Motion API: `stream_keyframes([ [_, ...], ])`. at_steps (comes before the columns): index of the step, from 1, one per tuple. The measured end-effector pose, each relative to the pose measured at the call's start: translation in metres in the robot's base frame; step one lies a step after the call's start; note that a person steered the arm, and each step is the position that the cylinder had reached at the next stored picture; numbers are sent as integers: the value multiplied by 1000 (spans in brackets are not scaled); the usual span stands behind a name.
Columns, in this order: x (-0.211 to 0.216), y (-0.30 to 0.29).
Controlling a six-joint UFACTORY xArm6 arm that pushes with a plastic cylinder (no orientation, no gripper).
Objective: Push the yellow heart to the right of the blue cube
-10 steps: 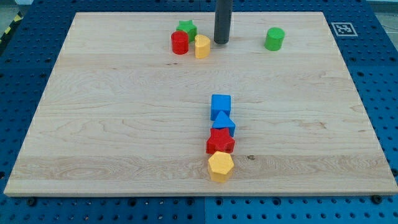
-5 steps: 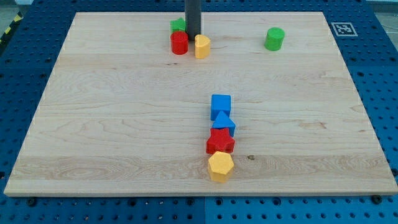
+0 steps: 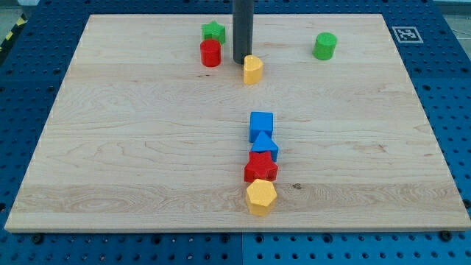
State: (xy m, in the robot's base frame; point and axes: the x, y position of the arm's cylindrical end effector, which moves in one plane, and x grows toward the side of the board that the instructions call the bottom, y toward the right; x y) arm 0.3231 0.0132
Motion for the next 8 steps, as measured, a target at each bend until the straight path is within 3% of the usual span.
stream_keyframes([
  [4, 28, 25],
  [6, 35, 11],
  [8, 69, 46],
])
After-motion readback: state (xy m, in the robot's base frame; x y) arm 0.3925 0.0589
